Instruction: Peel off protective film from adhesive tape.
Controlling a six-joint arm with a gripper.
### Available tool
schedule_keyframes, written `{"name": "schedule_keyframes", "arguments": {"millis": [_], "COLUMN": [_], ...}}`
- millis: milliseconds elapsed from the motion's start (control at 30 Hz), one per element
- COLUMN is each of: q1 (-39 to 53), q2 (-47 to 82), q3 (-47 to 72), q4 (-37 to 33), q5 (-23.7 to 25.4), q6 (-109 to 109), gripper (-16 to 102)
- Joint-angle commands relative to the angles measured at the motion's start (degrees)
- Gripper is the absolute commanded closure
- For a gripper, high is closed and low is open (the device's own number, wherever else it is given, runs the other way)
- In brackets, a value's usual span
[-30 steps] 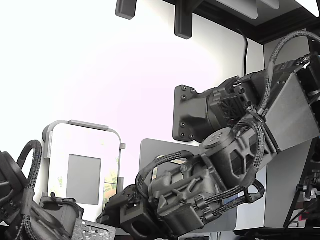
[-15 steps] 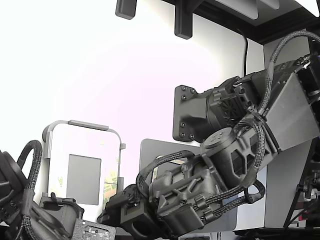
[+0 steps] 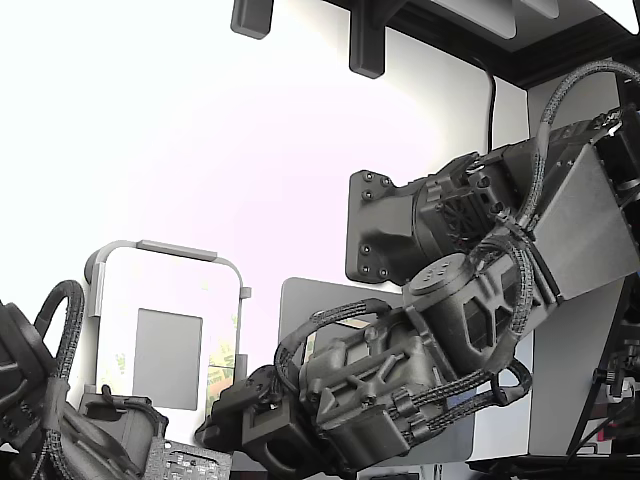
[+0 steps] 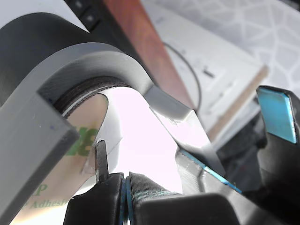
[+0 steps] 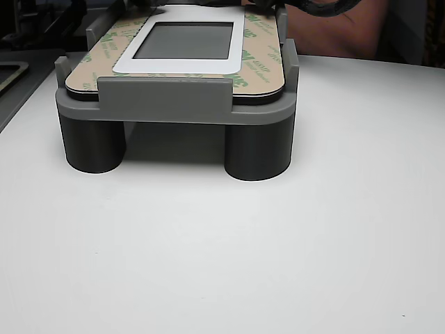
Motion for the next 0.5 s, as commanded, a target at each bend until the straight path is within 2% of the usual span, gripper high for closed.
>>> {"name": "schedule_keyframes", "arguments": {"millis": [0,467], "q1": [-0.9,-1.0], "q2": [1.5,1.0], "q3": [-1.1,-0.8], "q4": [0.0,-0.2], "q5": [0.2,0.6], "q6": [-0.1,-0.3], "gripper": [96,96]}}
